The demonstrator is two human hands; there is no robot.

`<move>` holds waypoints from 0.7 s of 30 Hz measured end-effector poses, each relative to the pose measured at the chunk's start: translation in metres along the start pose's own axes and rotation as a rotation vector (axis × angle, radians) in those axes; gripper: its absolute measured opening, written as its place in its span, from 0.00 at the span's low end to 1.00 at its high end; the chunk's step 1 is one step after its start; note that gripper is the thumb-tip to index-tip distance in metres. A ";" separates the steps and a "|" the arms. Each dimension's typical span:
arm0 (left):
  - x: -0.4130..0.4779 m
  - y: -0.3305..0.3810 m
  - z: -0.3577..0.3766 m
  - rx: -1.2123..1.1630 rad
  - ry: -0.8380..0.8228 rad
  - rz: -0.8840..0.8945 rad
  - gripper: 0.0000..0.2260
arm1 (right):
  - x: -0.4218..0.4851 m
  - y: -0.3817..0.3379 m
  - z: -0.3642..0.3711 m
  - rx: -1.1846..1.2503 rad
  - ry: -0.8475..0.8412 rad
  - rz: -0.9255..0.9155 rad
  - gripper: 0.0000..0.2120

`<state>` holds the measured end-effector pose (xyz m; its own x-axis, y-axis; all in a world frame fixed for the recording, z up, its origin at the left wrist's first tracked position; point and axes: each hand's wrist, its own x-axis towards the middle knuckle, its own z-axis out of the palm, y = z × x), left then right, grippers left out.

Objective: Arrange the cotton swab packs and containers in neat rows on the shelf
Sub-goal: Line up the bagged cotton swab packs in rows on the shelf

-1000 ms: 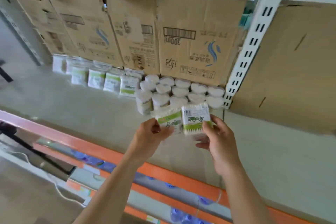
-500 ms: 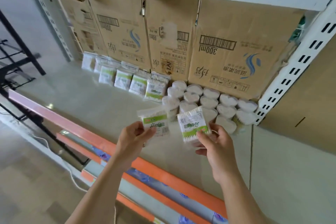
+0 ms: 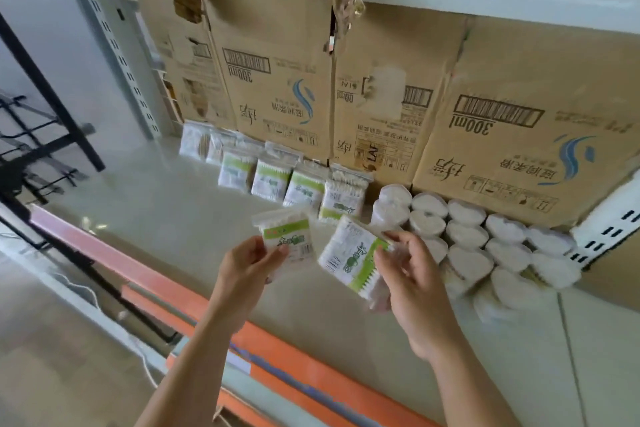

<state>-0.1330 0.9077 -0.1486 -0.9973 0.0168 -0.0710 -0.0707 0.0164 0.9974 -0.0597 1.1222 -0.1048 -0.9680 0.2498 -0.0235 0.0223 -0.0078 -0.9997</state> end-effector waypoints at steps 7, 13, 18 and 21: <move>0.084 0.001 -0.099 0.066 -0.003 -0.001 0.29 | 0.058 0.008 0.109 -0.064 0.003 0.053 0.18; 0.137 -0.006 -0.159 0.191 0.035 -0.022 0.17 | 0.102 0.015 0.171 -0.192 0.011 0.122 0.20; 0.176 -0.007 -0.185 0.317 0.060 -0.019 0.13 | 0.138 0.016 0.212 -0.309 -0.024 0.119 0.13; 0.195 -0.005 -0.195 0.399 0.069 -0.009 0.13 | 0.156 0.010 0.233 -0.405 -0.055 0.063 0.09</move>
<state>-0.3304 0.7161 -0.1642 -0.9966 -0.0519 -0.0646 -0.0800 0.4030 0.9117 -0.2687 0.9354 -0.1184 -0.9732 0.2090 -0.0956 0.1681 0.3634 -0.9164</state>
